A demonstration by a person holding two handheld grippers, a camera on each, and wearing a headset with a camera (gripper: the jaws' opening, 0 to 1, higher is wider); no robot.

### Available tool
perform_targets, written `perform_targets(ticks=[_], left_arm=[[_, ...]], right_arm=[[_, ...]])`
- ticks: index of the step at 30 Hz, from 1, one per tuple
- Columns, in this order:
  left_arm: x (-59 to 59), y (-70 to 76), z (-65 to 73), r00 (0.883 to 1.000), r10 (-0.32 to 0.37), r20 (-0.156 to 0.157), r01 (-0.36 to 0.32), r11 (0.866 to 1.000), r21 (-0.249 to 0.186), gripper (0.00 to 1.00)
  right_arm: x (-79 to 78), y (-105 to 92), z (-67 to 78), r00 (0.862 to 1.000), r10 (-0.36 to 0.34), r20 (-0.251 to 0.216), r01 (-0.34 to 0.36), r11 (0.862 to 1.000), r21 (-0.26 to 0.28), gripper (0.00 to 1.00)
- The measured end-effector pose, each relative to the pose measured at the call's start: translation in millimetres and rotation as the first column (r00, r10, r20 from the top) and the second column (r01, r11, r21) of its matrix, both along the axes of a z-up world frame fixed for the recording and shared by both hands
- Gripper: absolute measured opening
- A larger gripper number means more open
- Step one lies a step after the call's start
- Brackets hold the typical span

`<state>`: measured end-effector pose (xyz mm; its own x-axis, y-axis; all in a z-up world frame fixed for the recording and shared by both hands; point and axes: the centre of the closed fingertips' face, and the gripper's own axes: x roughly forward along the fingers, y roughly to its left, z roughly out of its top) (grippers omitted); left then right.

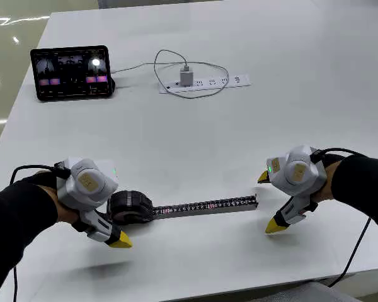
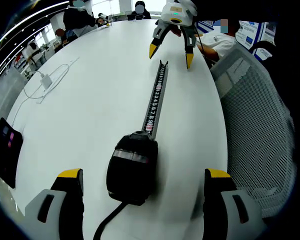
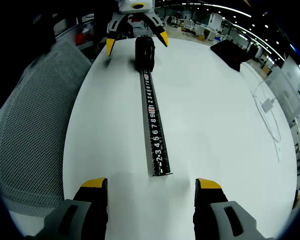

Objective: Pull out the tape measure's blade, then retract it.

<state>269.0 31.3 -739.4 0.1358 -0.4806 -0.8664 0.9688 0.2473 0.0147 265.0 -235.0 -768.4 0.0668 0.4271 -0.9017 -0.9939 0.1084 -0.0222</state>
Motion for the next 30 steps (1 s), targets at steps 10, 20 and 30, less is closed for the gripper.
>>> perform_targets(ticks=[10, 20, 30], left_arm=[[-1.8, 11.7, -7.4, 0.987, 0.161, -0.023, -0.162, 0.985, -0.063, 0.99], [17.2, 28.8, 3.0, 0.896, 0.445, -0.001, -0.433, 0.871, -0.233, 0.99], [1.3, 50.8, 8.2, 0.822, 0.566, 0.055, -0.525, 0.793, -0.308, 0.99]], right_arm=[[6.6, -1.8, 1.5, 0.973, -0.229, -0.017, 0.229, 0.966, 0.120, 0.99], [1.1, -19.4, 7.1, 0.937, -0.350, 0.010, 0.341, 0.919, 0.199, 0.99], [-6.6, -40.4, 26.5, 0.873, -0.485, 0.041, 0.451, 0.838, 0.305, 0.99]])
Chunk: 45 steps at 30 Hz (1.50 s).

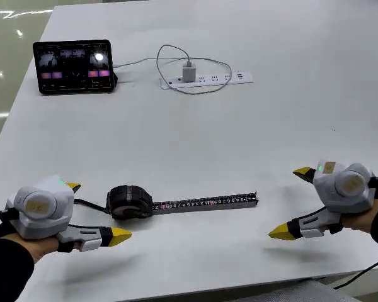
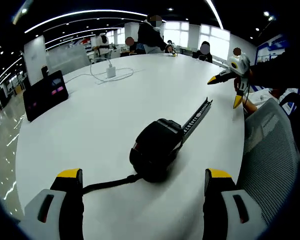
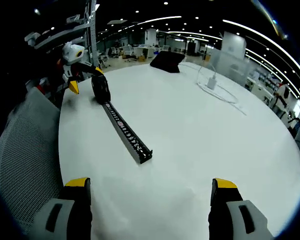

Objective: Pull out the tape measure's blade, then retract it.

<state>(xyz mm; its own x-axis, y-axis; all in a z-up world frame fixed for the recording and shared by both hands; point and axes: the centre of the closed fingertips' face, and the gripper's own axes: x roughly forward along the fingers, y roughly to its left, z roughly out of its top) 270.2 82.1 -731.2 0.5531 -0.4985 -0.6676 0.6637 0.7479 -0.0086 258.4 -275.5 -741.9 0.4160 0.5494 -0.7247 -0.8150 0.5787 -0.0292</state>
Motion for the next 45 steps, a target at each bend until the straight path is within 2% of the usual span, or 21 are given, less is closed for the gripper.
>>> perform_targets(ticks=[1, 5, 10, 15, 20, 24, 27, 33, 45], left_arm=[[-1.6, 1.2, 0.9, 1.000, 0.011, 0.010, -0.011, 1.000, -0.008, 0.99], [-6.1, 9.9, 4.8, 0.997, 0.052, 0.055, -0.050, 0.998, -0.033, 0.99], [-15.6, 20.1, 3.1, 0.996, 0.082, 0.040, -0.080, 0.996, -0.044, 0.99], [-22.9, 25.6, 9.9, 0.993, 0.089, 0.076, -0.086, 0.995, -0.039, 0.99], [-25.3, 31.7, 10.2, 0.991, 0.096, 0.095, -0.092, 0.995, -0.038, 0.99], [-27.3, 32.7, 8.4, 0.992, 0.077, 0.095, -0.076, 0.997, -0.023, 0.99], [-26.5, 31.9, 10.3, 0.992, 0.079, 0.098, -0.077, 0.997, -0.030, 0.99], [-26.1, 31.5, 10.0, 0.993, 0.070, 0.100, -0.069, 0.997, -0.018, 0.99], [-24.7, 30.3, 14.4, 0.992, 0.063, 0.108, -0.063, 0.998, -0.003, 0.99]], right_arm=[[0.6, -3.5, 2.0, 1.000, -0.022, 0.017, 0.022, 1.000, 0.001, 0.99], [-10.0, -12.1, 7.6, 0.998, -0.053, 0.033, 0.053, 0.999, 0.013, 0.99], [-22.9, -27.2, 10.3, 0.996, -0.071, 0.055, 0.072, 0.997, -0.002, 0.99], [-31.4, -41.6, 18.1, 0.991, -0.112, 0.074, 0.112, 0.994, 0.014, 0.99], [-37.7, -52.5, 15.8, 0.989, -0.124, 0.081, 0.123, 0.992, 0.014, 0.99], [-40.7, -60.1, 9.9, 0.989, -0.131, 0.075, 0.131, 0.991, 0.010, 0.99], [-42.2, -63.5, 9.4, 0.987, -0.141, 0.074, 0.140, 0.990, 0.012, 0.99], [-44.7, -70.9, 5.7, 0.990, -0.126, 0.069, 0.127, 0.992, -0.007, 0.99], [-49.7, -71.0, 9.9, 0.990, -0.126, 0.058, 0.126, 0.992, 0.002, 0.99]])
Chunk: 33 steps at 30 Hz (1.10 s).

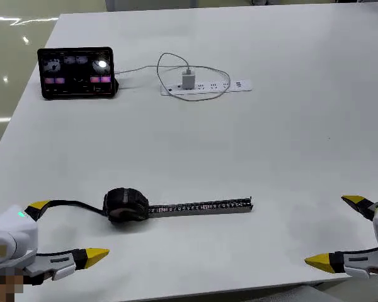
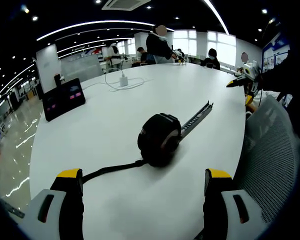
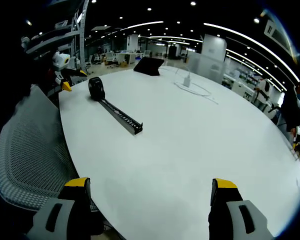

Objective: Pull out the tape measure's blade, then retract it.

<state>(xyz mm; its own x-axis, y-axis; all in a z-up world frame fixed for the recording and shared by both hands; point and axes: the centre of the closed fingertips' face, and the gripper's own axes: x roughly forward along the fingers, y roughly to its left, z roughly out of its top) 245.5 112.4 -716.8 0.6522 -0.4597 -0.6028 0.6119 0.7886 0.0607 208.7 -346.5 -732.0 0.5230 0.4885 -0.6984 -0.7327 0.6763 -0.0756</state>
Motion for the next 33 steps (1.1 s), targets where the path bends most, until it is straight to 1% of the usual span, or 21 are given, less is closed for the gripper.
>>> perform_targets(ticks=[4, 11, 17, 22, 23, 27, 30, 33], left_arm=[[-1.2, -4.9, 3.7, 1.000, -0.007, 0.003, 0.007, 1.000, 0.004, 0.99], [-2.2, -6.5, 3.0, 1.000, -0.005, -0.004, 0.005, 1.000, 0.011, 0.99], [-0.4, -7.4, 7.8, 1.000, 0.005, 0.000, -0.005, 1.000, 0.016, 0.99], [-0.3, -9.0, 4.2, 1.000, -0.003, -0.012, 0.004, 0.999, 0.033, 0.99], [0.0, -9.8, 3.3, 1.000, -0.004, -0.016, 0.004, 0.999, 0.032, 0.99], [4.1, -13.3, 3.6, 1.000, 0.006, -0.014, -0.005, 1.000, 0.019, 0.99], [8.0, -18.8, 4.1, 1.000, 0.015, -0.010, -0.015, 1.000, 0.001, 0.99], [9.2, -23.3, 3.4, 0.999, 0.029, -0.014, -0.029, 1.000, -0.008, 0.99]], right_arm=[[-0.6, 1.7, 3.2, 1.000, 0.005, -0.003, -0.005, 1.000, 0.006, 0.99], [0.6, 0.1, 4.3, 1.000, 0.013, -0.011, -0.014, 1.000, -0.002, 0.99], [-0.1, 0.3, 5.6, 0.999, 0.022, -0.024, -0.022, 1.000, 0.001, 0.99], [-1.8, 2.9, 9.9, 0.999, 0.021, -0.025, -0.021, 1.000, 0.006, 0.99], [-2.0, 1.5, 9.9, 0.999, 0.021, -0.024, -0.021, 1.000, 0.007, 0.99], [-4.5, -2.6, 8.8, 0.999, 0.024, -0.031, -0.024, 1.000, 0.002, 0.99], [-4.5, -5.7, 6.6, 0.999, 0.023, -0.038, -0.023, 1.000, -0.005, 0.99], [-4.4, -4.9, 4.3, 0.998, 0.028, -0.047, -0.028, 1.000, -0.010, 0.99]])
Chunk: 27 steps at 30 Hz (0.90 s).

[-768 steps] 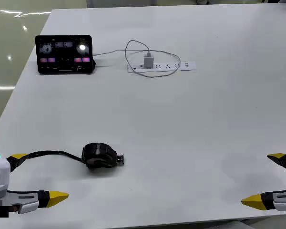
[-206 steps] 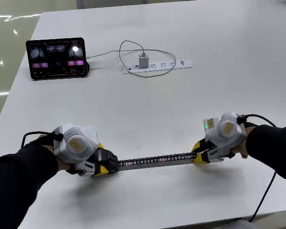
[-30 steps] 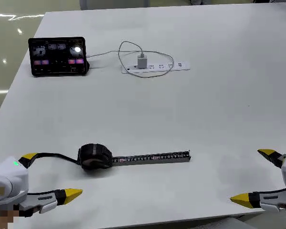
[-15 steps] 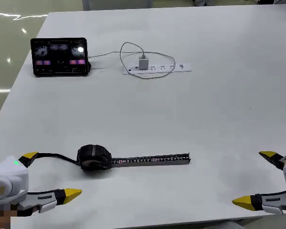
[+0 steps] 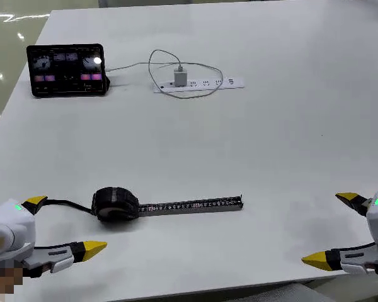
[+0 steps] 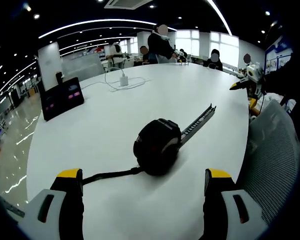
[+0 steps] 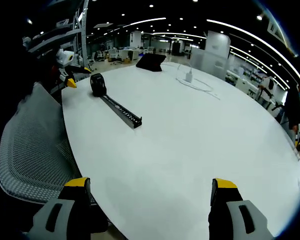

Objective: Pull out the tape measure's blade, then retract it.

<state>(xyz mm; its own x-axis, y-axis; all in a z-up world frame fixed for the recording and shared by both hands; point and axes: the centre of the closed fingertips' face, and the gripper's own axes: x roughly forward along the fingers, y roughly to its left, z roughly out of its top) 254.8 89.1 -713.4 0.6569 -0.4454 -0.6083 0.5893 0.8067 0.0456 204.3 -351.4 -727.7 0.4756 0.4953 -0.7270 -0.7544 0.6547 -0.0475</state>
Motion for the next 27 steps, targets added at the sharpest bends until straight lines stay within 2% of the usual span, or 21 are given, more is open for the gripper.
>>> perform_targets(ticks=[3, 5, 8, 10, 12, 14, 17, 21, 23, 25, 27], left_arm=[[2.4, -1.9, 1.3, 1.000, 0.022, -0.003, -0.022, 1.000, -0.013, 0.99], [5.3, -0.8, 1.6, 0.998, 0.055, -0.018, -0.055, 0.998, -0.019, 0.99], [11.5, -1.7, 7.1, 0.994, 0.104, -0.024, -0.105, 0.992, -0.063, 0.99], [14.5, -0.5, 9.1, 0.989, 0.143, -0.038, -0.146, 0.986, -0.077, 0.99], [16.0, -2.6, 11.9, 0.987, 0.157, -0.040, -0.160, 0.983, -0.095, 0.99], [16.9, -3.6, 12.1, 0.986, 0.164, -0.035, -0.166, 0.982, -0.095, 0.99], [15.9, -6.4, 7.4, 0.983, 0.175, -0.056, -0.180, 0.979, -0.094, 0.99], [13.8, -13.1, 8.5, 0.981, 0.185, -0.059, -0.191, 0.976, -0.103, 0.99], [12.8, -17.5, 9.0, 0.981, 0.186, -0.049, -0.190, 0.977, -0.101, 0.99], [13.8, -18.5, 8.2, 0.981, 0.191, -0.036, -0.193, 0.978, -0.081, 0.99], [14.1, -21.8, 9.4, 0.980, 0.194, -0.031, -0.196, 0.976, -0.089, 0.99]], right_arm=[[2.8, 2.7, -0.3, 1.000, 0.011, 0.001, -0.011, 1.000, -0.007, 0.99], [6.8, 3.8, 0.4, 1.000, 0.019, 0.002, -0.019, 1.000, -0.011, 0.99], [14.1, 3.1, 0.3, 0.999, 0.038, 0.003, -0.038, 0.999, -0.025, 0.99], [16.2, 4.4, 2.1, 0.999, 0.052, 0.000, -0.052, 0.998, -0.037, 0.99], [21.5, 5.6, 3.5, 0.998, 0.064, 0.002, -0.064, 0.997, -0.044, 0.99], [25.5, 6.2, 3.2, 0.997, 0.076, -0.001, -0.076, 0.995, -0.058, 0.99], [28.2, 12.0, 3.9, 0.994, 0.105, -0.021, -0.106, 0.992, -0.072, 0.99], [31.5, 17.2, 4.7, 0.990, 0.140, -0.032, -0.142, 0.986, -0.085, 0.99], [31.6, 22.4, 7.6, 0.988, 0.151, -0.041, -0.154, 0.984, -0.087, 0.99], [32.4, 26.9, 10.5, 0.985, 0.168, -0.042, -0.172, 0.981, -0.095, 0.99], [34.3, 30.4, 13.3, 0.983, 0.182, -0.041, -0.185, 0.978, -0.099, 0.99]])
